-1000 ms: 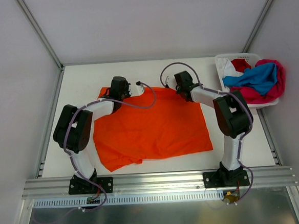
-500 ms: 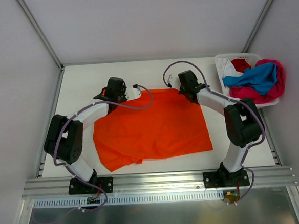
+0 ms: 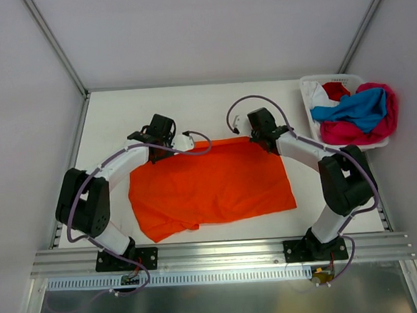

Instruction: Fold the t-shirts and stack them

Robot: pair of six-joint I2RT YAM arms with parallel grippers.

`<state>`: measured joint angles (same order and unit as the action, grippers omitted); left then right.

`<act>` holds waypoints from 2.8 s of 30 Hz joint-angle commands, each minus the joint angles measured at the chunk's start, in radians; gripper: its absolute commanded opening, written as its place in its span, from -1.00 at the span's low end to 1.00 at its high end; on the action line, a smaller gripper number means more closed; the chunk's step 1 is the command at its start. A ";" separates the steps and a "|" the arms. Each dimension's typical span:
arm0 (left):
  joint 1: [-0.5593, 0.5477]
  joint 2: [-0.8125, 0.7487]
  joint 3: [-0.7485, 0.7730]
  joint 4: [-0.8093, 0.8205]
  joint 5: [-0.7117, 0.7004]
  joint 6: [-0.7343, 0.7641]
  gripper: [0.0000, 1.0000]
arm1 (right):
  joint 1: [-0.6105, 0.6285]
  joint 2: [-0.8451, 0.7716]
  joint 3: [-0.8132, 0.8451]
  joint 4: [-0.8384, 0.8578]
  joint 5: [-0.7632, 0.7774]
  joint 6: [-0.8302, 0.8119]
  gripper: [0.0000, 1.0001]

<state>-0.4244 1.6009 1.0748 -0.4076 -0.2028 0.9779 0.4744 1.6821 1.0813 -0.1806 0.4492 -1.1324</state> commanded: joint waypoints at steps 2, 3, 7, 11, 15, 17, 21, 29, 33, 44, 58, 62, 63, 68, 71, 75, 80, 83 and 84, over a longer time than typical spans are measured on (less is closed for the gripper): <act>0.007 -0.090 0.040 -0.209 -0.017 -0.070 -1.00 | -0.007 -0.055 -0.020 -0.034 0.080 0.003 -0.99; 0.007 -0.097 0.046 -0.224 -0.011 -0.074 -1.00 | -0.007 -0.056 -0.021 -0.034 0.085 0.000 -1.00; 0.006 -0.133 0.077 -0.289 -0.006 -0.084 -1.00 | -0.007 -0.044 -0.030 -0.028 0.105 -0.016 -1.00; 0.003 -0.176 0.126 -0.326 0.026 -0.102 -1.00 | -0.008 -0.025 -0.047 -0.016 0.123 -0.023 -1.00; -0.023 -0.217 0.152 -0.378 0.071 -0.134 -1.00 | -0.010 -0.016 -0.064 0.006 0.137 -0.027 -1.00; -0.045 -0.222 0.155 -0.405 0.091 -0.156 -1.00 | -0.011 -0.015 -0.069 0.009 0.137 -0.029 -1.00; -0.068 -0.219 0.132 -0.454 0.109 -0.182 -1.00 | -0.016 -0.013 -0.070 0.010 0.137 -0.029 -1.00; -0.085 -0.200 0.044 -0.476 0.102 -0.212 -1.00 | -0.016 -0.033 -0.087 -0.010 0.135 -0.020 -1.00; -0.088 -0.199 0.024 -0.484 0.094 -0.219 -1.00 | -0.013 -0.062 -0.107 -0.057 0.114 0.005 -1.00; -0.099 -0.196 0.002 -0.487 0.072 -0.232 -1.00 | 0.053 -0.189 -0.153 -0.207 0.091 0.095 -1.00; -0.128 -0.203 -0.047 -0.493 0.071 -0.258 -1.00 | 0.084 -0.272 -0.199 -0.293 0.086 0.146 -1.00; -0.140 -0.196 -0.053 -0.504 0.069 -0.277 -1.00 | 0.087 -0.272 -0.202 -0.293 0.095 0.145 -1.00; -0.142 -0.196 -0.055 -0.507 0.069 -0.280 -1.00 | 0.087 -0.271 -0.204 -0.293 0.097 0.145 -1.00; -0.145 -0.193 -0.082 -0.516 0.082 -0.297 -1.00 | 0.092 -0.263 -0.218 -0.298 0.089 0.160 -1.00; -0.145 -0.182 -0.113 -0.517 0.075 -0.303 -0.96 | 0.095 -0.257 -0.233 -0.306 0.074 0.177 -1.00; -0.146 -0.164 -0.147 -0.539 0.078 -0.321 -0.88 | 0.095 -0.259 -0.254 -0.330 0.036 0.197 -1.00; -0.148 -0.170 -0.164 -0.568 0.124 -0.341 -0.58 | 0.098 -0.265 -0.287 -0.381 -0.029 0.217 -0.78; -0.148 -0.182 -0.159 -0.594 0.166 -0.350 -0.22 | 0.099 -0.268 -0.314 -0.402 -0.049 0.215 -0.16; -0.151 -0.186 -0.158 -0.600 0.181 -0.355 0.03 | 0.099 -0.269 -0.322 -0.405 -0.052 0.215 0.08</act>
<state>-0.5701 1.4342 0.9165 -0.9257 -0.0711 0.6506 0.5785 1.4406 0.7765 -0.5190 0.4095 -0.9253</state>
